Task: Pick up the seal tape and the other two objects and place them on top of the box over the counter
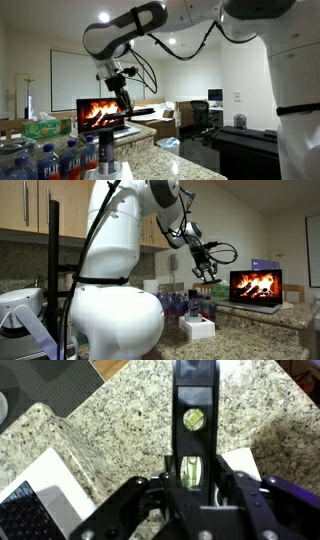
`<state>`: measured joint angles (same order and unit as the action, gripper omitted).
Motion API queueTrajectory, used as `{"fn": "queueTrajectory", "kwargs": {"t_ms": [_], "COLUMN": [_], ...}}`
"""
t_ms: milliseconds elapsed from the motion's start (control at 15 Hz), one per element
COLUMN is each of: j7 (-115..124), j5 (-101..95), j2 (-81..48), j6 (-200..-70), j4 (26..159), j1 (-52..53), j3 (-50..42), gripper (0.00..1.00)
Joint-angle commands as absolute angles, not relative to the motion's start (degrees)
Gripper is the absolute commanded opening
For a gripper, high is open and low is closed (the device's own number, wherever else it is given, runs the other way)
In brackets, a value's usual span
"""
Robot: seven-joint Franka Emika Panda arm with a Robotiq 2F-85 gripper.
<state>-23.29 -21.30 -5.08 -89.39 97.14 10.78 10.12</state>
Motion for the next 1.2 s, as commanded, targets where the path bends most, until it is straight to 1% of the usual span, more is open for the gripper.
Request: {"fn": "queueTrajectory", "kwargs": {"t_ms": [0, 533, 1133], "j7": [-22.5, -23.0, -23.9], "j5": [-21.1, -17.3, -13.4], "j2": [-6.9, -7.5, -9.1], "j6": [-90.0, -91.6, -91.7], "j4": [94.9, 93.7, 93.4], "j1": [12.5, 13.6, 12.9], "j3": [12.0, 13.5, 13.0], "gripper": [0.16, 0.16, 0.16]}}
